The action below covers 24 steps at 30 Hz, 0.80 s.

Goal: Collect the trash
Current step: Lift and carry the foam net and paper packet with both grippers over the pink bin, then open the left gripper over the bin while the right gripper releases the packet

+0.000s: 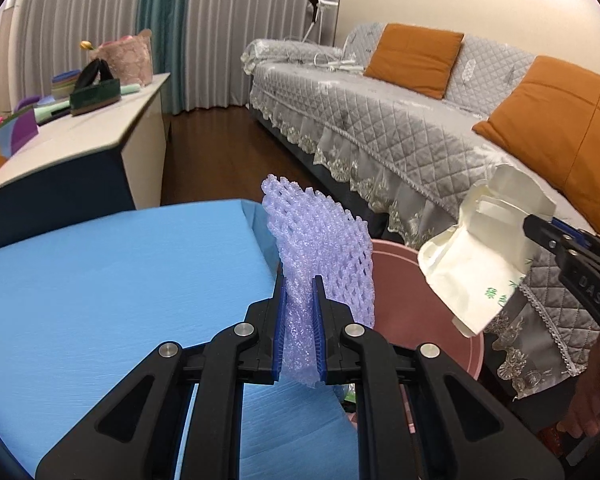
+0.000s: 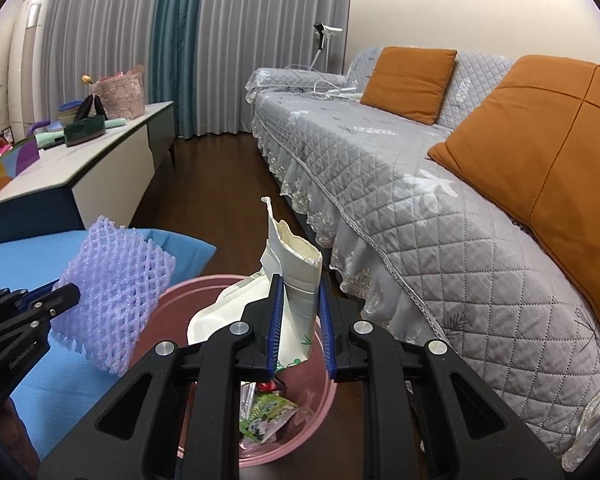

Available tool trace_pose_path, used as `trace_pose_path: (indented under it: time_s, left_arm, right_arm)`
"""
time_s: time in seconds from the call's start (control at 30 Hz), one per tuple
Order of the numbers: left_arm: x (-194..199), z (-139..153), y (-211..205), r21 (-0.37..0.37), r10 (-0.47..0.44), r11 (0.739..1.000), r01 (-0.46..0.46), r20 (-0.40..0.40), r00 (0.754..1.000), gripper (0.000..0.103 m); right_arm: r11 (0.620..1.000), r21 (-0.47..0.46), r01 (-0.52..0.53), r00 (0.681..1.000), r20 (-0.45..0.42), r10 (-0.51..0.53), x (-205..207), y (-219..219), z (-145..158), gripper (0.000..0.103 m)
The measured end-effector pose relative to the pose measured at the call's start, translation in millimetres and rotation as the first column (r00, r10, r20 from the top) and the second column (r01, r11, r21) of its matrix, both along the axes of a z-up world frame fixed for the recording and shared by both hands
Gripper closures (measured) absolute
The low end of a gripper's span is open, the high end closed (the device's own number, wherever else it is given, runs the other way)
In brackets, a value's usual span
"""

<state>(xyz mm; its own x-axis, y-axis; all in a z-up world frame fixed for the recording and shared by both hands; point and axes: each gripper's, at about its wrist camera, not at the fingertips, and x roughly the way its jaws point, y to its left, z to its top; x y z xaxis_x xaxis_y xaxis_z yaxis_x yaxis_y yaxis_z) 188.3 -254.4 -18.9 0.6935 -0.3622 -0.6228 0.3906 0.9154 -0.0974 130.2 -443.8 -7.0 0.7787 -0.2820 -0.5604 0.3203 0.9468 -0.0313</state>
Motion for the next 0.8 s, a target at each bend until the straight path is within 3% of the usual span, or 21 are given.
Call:
trace_pose_path:
  time_s: [0.3,0.4,0.43,0.67,0.8]
  left_arm:
    - [6,-14,-24,0.012,-0.079,0.997,0.079,-0.032,0.996,0.087]
    - [5,-11,-25,0.009,-0.084,0.996,0.084,-0.018,0.996,0.069]
    - [4,-9,-22,0.006,-0.078,0.997,0.078,-0.013,0.997,0.069]
    - [-3,8,-2,-0.012,-0.042,0.999,0.042,0.0,0.999,0.068]
    - [-19,32,13,-0.028,-0.03,0.999,0.032,0.046,0.998,0.047]
  right_arm:
    - [1.0,0.02,0.005,0.999,-0.035,-0.004,7,-6,-10,0.08]
    - [1.0,0.024,0.01,0.999,-0.037,-0.009,7,-6,-11,0.049]
    - [1.0,0.024,0.012,0.999,-0.036,-0.011,7,-6,-10,0.045]
    - [0.998,0.06,0.034,0.999,-0.018,-0.033,3,-9,-1,0.034]
    - [0.996,0.082,0.018,1.0,0.023,-0.02,-4,0,13,0.015]
